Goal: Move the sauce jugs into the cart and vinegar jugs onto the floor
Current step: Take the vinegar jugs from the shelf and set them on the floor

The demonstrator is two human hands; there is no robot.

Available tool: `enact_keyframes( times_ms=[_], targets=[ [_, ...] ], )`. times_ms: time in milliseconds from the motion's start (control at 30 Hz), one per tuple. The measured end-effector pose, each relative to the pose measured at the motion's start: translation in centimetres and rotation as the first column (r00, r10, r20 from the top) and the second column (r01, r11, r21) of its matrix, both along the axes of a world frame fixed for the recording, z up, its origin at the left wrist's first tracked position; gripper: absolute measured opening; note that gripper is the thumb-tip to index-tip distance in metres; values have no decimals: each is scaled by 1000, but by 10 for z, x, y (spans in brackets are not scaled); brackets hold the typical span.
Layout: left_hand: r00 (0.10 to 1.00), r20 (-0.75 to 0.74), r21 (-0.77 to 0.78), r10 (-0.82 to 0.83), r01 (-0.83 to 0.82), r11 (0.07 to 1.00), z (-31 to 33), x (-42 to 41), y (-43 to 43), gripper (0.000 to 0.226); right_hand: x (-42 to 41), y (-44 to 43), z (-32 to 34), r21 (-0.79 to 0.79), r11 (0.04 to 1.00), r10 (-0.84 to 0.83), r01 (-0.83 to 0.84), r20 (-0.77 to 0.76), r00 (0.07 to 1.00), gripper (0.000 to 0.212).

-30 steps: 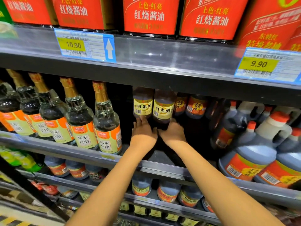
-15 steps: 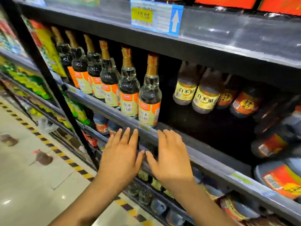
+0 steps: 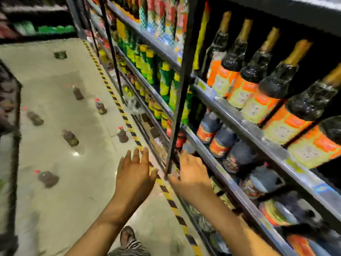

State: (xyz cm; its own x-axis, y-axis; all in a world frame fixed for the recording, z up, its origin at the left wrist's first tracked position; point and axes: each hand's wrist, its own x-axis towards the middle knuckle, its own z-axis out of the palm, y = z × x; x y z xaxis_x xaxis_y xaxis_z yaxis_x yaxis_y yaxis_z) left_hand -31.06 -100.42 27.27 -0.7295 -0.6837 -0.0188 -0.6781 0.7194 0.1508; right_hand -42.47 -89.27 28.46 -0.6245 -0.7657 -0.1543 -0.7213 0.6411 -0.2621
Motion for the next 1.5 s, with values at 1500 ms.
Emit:
enact_keyframes(
  times_ms=[1500],
  targets=[
    [73, 389, 497, 918, -856, -142, -387, 216, -642, 90, 104, -834, -361, 472, 607, 443, -639, 466, 766, 67]
  ],
)
